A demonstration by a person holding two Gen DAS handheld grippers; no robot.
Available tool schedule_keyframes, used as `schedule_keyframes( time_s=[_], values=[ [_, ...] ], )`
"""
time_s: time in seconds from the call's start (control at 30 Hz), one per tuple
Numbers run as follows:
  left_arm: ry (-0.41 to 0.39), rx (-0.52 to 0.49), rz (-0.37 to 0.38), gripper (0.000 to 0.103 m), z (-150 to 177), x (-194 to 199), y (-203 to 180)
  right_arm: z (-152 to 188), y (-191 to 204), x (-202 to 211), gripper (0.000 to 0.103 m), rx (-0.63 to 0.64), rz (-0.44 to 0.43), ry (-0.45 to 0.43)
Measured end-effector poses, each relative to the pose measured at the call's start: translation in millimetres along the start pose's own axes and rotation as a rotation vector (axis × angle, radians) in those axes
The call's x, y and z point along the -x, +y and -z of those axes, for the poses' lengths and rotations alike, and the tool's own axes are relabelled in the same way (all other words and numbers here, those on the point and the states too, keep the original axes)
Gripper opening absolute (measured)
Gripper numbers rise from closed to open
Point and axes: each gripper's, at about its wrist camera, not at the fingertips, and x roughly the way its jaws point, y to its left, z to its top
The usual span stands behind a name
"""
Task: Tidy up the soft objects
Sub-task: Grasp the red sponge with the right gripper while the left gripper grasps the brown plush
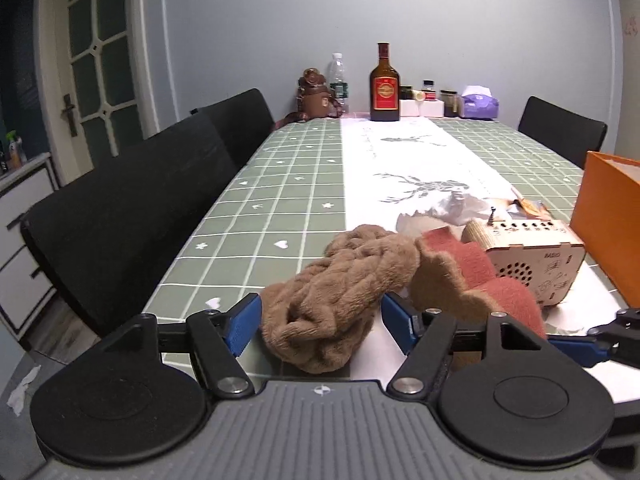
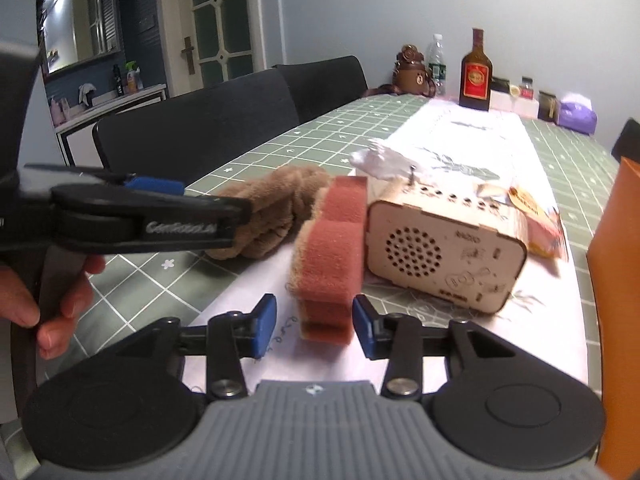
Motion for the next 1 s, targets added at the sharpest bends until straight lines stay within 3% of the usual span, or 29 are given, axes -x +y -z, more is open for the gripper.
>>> schedule_keyframes(
  time_s=[0.2, 0.43, 0.53, 0.7, 0.8, 1.0],
  values=[
    [0.028, -0.058, -0.025, 0.081, -1, -14, -8, -6, 9, -6, 0.044, 0.059, 0.058, -0.015],
    [0.082, -0.045, 0.014, 0.079, 6, -27, -8, -13, 7, -6, 0.041, 0.080, 0.072, -0.033],
    [0.098, -0.022, 0.015, 0.069, 9, -31, -7, -13, 7, -6, 0.035, 0.078, 0.069, -0.030],
    [0.102, -0.023, -0.020, 0.035, 11, -30, -8, -13, 4, -4, 0.033, 0.054, 0.065, -0.031],
    [0.093, 0.036, -0.017, 0.029, 13, -24, 0, -14, 3, 0, 0.032, 0.056, 0.059, -0.036],
    [0.073, 0.122, -0.004, 0.028, 17, -3, 7, -13, 6, 12, 0.031, 0.065, 0.046, -0.050]
  ],
)
